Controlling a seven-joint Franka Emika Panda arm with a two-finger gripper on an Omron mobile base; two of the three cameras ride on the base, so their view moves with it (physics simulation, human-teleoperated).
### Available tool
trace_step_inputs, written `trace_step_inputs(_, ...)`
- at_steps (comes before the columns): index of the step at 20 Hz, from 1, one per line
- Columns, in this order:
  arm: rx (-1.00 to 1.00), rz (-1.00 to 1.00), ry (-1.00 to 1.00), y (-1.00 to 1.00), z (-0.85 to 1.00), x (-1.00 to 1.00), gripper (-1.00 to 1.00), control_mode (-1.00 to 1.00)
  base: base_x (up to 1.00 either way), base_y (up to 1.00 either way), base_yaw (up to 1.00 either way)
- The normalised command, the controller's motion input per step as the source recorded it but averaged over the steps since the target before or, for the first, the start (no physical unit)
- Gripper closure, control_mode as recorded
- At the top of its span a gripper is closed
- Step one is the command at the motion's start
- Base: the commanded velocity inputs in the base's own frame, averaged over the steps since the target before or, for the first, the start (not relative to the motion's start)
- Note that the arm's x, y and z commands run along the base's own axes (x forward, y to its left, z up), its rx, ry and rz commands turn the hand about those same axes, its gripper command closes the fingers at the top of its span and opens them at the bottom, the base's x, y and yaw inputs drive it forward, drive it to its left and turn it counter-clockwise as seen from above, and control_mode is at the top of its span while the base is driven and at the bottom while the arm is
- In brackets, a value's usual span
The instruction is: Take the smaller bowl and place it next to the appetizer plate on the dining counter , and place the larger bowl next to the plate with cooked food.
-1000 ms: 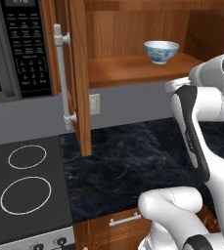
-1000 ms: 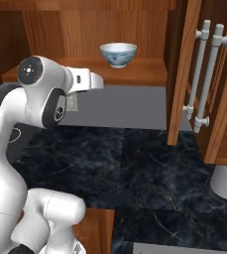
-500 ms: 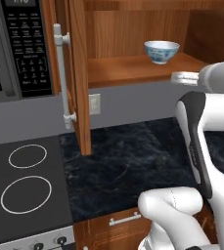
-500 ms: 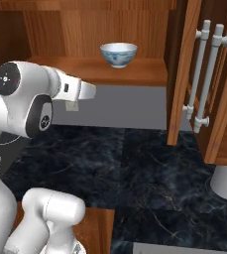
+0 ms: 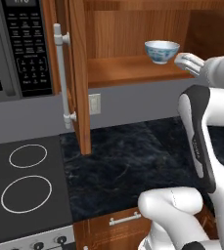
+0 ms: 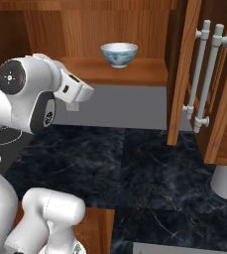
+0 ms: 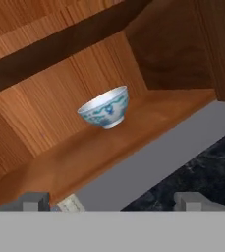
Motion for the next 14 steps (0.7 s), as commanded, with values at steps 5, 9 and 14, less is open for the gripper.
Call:
trace_step_inputs(5, 0.19, 0.00, 0.13, 0.00, 0.53, 0.14, -1.00, -1.00, 0.00, 0.00, 0.00)
trace_step_inputs(9, 0.00, 0.00, 0.06, -0.03, 0.01, 0.22, -1.00, -1.00, 0.00, 0.00, 0.00)
trace_step_inputs(14, 0.00, 0.00, 0.02, -0.12, -0.06, 0.21, -1.00, -1.00, 0.00, 0.00, 0.00)
